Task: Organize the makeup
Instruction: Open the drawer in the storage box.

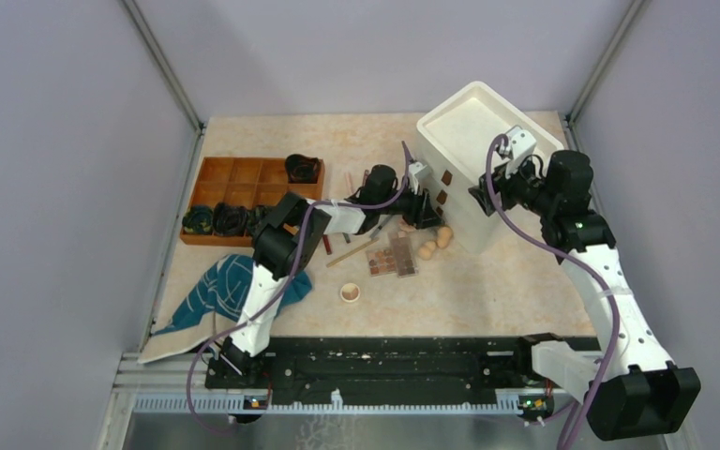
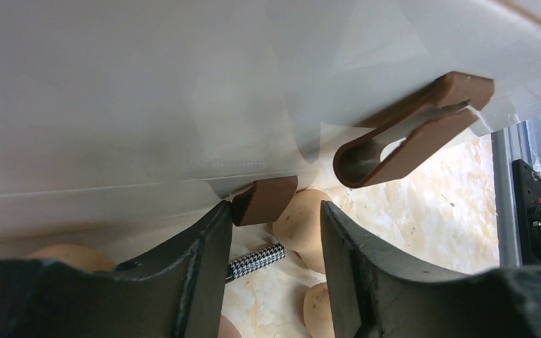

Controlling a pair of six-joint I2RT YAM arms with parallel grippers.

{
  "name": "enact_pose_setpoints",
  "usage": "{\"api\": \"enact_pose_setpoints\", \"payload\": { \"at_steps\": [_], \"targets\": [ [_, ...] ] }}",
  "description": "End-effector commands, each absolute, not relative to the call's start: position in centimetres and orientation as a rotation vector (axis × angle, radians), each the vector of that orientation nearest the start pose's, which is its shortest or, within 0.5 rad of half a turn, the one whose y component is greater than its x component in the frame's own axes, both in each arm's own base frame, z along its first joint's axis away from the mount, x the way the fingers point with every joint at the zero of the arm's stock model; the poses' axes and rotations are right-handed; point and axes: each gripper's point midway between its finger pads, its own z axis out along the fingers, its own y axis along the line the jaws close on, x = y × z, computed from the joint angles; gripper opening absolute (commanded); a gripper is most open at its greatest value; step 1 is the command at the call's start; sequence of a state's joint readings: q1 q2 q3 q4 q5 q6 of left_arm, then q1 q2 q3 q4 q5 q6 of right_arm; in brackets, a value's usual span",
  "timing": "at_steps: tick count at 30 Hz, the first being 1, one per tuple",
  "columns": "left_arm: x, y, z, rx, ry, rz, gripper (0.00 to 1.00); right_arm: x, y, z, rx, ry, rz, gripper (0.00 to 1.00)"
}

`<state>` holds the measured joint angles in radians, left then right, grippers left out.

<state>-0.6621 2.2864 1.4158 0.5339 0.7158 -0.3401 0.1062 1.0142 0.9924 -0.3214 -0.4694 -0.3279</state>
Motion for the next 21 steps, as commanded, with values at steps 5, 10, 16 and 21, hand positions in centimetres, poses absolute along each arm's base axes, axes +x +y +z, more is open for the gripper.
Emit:
{"api": "enact_pose_setpoints", "payload": {
  "at_steps": [5,10,16,21],
  "targets": [
    [37.6,-46.5,9.5,0.862,1.744,-1.393,0.40,32.3,10.1,28.6,-0.707,1.700,0.293,0.73],
    [37.0,-46.2,9.7,0.876,1.759,-1.411,0.17,32.5,9.8,28.2,-0.735,1.705,0.257,0.73],
    [36.0,-45.3,9.6,0.905,1.782,-1.391,0.00,33.4,9.4,28.3,-0.798,1.738,0.213,0.76],
    [35.6,-44.6,9.7,0.928,1.792,-1.363,0.00,33.6,10.4,27.1,-0.877,1.789,0.233,0.78]
  ]
}}
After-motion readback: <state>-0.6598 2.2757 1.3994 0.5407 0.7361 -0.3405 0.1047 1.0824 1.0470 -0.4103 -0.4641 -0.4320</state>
